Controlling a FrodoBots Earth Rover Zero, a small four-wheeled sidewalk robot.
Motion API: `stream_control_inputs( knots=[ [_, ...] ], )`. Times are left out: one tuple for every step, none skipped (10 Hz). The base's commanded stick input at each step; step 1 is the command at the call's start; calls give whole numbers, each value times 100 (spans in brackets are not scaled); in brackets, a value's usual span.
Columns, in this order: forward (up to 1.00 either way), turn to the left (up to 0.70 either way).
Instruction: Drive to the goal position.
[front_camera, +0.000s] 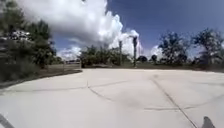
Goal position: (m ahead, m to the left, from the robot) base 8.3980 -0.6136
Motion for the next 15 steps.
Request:
stream_control_inputs(
  knots=[
    [70, 0],
    [70, 0],
    [70, 0],
    [70, 0],
    [70, 0],
    [70, 0],
    [70, 0],
    [70, 0],
    [70, 0],
    [70, 0],
    [70, 0],
    [70, 0],
    [70, 0],
    [70, 0],
    [70, 0]
  ],
)
